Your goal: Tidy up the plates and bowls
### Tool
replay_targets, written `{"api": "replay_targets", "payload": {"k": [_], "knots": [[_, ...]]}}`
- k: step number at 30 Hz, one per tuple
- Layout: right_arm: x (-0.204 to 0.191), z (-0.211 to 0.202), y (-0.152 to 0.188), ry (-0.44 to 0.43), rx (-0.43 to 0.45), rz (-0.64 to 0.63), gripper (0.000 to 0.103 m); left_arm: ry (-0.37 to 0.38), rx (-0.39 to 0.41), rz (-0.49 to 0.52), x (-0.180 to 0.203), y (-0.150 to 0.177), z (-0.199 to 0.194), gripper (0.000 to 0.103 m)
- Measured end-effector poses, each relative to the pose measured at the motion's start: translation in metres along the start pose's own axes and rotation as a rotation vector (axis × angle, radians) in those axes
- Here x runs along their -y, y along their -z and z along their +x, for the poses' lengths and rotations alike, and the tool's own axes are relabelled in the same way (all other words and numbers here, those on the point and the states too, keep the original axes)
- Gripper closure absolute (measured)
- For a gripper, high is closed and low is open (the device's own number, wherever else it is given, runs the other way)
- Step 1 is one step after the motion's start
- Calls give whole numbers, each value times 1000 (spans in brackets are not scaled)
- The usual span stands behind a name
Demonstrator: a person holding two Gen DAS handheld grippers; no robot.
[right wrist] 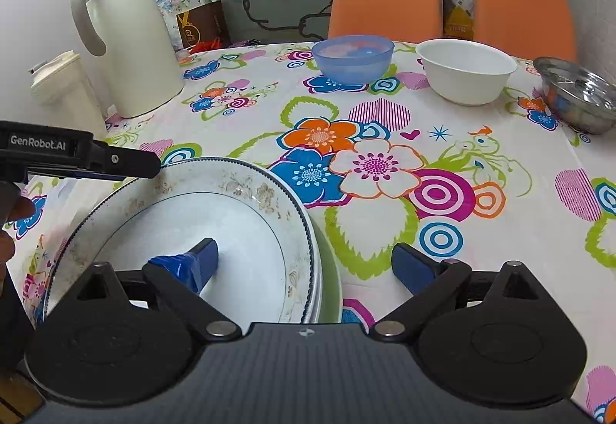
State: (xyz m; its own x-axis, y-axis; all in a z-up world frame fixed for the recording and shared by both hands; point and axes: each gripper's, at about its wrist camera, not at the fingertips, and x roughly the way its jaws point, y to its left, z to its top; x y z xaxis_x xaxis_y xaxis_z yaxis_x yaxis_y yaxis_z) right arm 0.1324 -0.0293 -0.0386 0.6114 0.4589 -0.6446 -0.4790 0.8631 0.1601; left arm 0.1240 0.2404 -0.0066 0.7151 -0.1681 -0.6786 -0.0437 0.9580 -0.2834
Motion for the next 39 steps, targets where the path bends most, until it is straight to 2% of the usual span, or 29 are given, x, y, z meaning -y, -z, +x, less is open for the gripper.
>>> {"api": "replay_targets", "payload": {"k": [3,10,20,23,28,35,39], "knots": [[0,-3,3,-2,2,0,19,14,0,-27,-5,3,0,36],[-2,-9,8,-21,-15,-22,18,-7,15,-47,-6,0,-4,36],[-2,-15,13,-58,-31,-47,18,-27,-4,-89,-6,-5,7,36],[0,-16,11,-54,-39,-29,18,-37,3,-76,-3,-4,2,36],[13,-29,4,-67,5,57,18,-25,13,-11,16,-6,-6,35],[50,-43,-5,42,26,139,18,6,15,67,52,-12,-4,34],[84,-52,-6,56,45,197,18,17,-15,118,77,-15,7,33]]}}
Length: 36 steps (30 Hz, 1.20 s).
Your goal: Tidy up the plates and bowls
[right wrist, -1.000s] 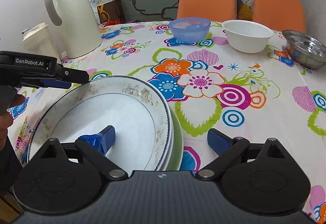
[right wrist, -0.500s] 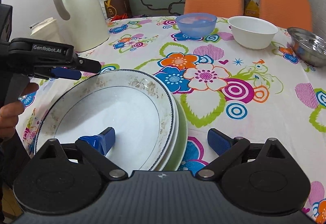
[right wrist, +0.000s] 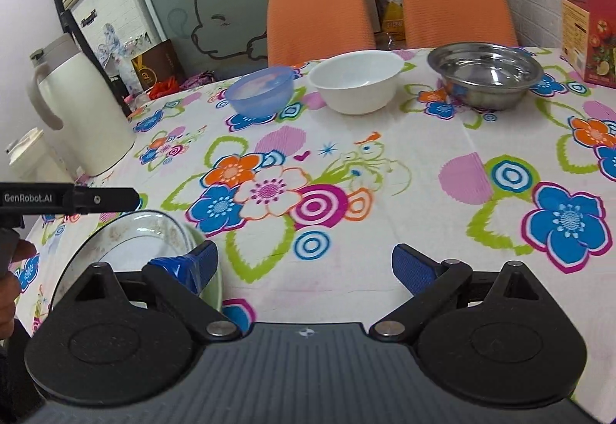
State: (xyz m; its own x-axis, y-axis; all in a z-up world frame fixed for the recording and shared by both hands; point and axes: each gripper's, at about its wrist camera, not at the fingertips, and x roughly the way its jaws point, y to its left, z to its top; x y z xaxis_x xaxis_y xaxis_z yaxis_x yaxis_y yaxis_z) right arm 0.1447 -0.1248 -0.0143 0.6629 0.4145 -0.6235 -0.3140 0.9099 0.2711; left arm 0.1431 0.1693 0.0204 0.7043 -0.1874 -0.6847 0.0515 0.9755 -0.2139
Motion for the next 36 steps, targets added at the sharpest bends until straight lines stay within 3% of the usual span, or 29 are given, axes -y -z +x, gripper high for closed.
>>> {"api": "replay_targets", "payload": {"k": [5,9,14,19,22,26,31,34,36], "knots": [[41,-5,-20,112,24,-4,18,23,-36,62,31,-14,18,33],[80,-4,-41,194,53,10,18,93,-98,90,63,-34,41,33],[123,3,-67,261,77,26,18,196,-168,93,119,-71,83,33],[160,12,-93,298,102,59,18,273,-153,114,176,-125,129,33],[175,19,-109,311,116,62,18,240,-128,139,201,-157,162,33],[189,43,-128,316,101,38,18,192,-173,199,230,-186,217,33],[203,81,-142,325,41,5,19,86,-256,286,255,-190,282,33],[206,97,-145,332,31,-41,21,57,-275,304,258,-188,301,33],[205,103,-145,321,38,-70,23,69,-280,304,258,-188,306,44]]}}
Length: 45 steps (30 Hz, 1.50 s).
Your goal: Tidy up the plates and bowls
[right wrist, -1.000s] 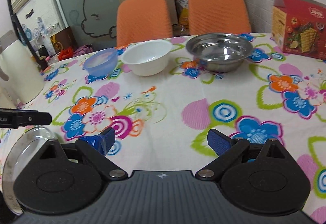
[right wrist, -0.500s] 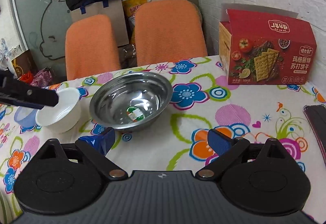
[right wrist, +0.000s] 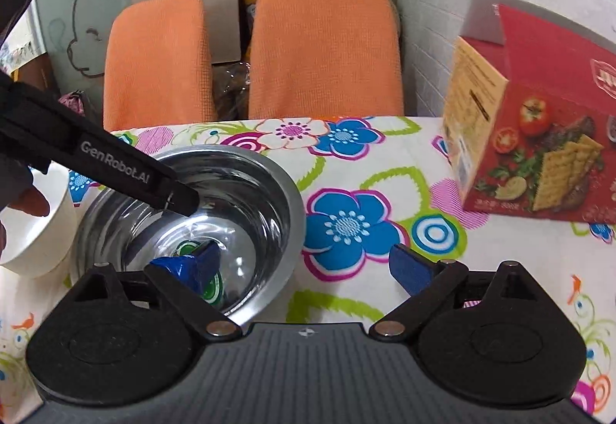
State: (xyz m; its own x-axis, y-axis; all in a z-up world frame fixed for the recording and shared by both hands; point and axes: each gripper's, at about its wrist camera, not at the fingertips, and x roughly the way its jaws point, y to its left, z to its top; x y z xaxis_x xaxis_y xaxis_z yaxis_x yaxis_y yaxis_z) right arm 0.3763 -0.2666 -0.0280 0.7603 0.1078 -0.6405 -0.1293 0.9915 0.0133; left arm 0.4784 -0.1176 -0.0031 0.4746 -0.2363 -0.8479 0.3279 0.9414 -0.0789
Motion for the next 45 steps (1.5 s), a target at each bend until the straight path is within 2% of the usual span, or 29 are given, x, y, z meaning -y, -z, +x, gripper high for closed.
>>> {"api": "replay_targets", "payload": {"k": [2,4,6,8,15,22,30,36,45], "knots": [[-3,5,1,-15,-1,-17,25,18,-21,-1,1,0,5,47],[-6,7,3,-60,-13,-6,28,27,-41,-11,0,2,10,58],[-12,8,6,-104,-26,-5,29,13,-32,-11,0,6,10,78],[-20,5,7,-123,-28,-14,31,26,-33,-17,0,7,9,82],[-20,-16,6,-151,-28,65,29,80,-68,-67,-1,11,4,83],[-30,-52,21,-107,-23,38,25,96,-42,-35,16,40,-29,83],[-66,-126,70,-153,-14,2,23,122,-47,-16,18,127,-94,83],[-93,-158,110,-215,-38,7,22,142,-59,-17,9,195,-134,83],[-122,-180,145,-266,-66,3,22,104,-54,-19,-3,254,-156,83]]}}
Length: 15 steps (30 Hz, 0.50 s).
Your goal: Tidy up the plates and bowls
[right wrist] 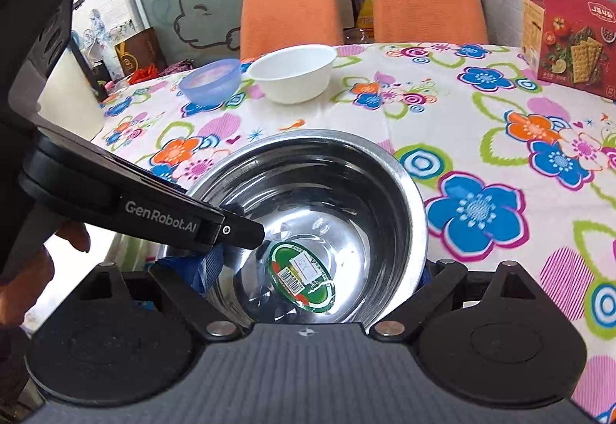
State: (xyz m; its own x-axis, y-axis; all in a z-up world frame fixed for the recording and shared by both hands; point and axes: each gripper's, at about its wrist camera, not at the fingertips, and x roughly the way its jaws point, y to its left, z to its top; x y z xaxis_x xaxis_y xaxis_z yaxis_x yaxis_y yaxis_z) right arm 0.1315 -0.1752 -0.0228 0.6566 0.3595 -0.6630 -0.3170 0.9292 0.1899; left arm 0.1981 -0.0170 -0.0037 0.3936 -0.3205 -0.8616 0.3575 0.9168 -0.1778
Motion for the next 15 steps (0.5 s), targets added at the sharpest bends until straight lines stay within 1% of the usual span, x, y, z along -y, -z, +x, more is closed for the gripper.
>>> {"api": "replay_targets", "payload": {"k": [6,8,11,14,15], "knots": [[-3,1,12,-7,-20,1,22,2,-7,-4,-1,16,2,82],[-1,5,13,-9,-35,11,22,-2,6,0,1,18,2,79],[-2,7,15,-17,-40,-13,22,-6,21,1,2,21,2,72],[3,2,14,-24,-46,-9,24,-25,36,3,3,24,-1,49],[6,-3,13,-15,-34,0,24,-33,50,-1,2,24,-4,49]]}}
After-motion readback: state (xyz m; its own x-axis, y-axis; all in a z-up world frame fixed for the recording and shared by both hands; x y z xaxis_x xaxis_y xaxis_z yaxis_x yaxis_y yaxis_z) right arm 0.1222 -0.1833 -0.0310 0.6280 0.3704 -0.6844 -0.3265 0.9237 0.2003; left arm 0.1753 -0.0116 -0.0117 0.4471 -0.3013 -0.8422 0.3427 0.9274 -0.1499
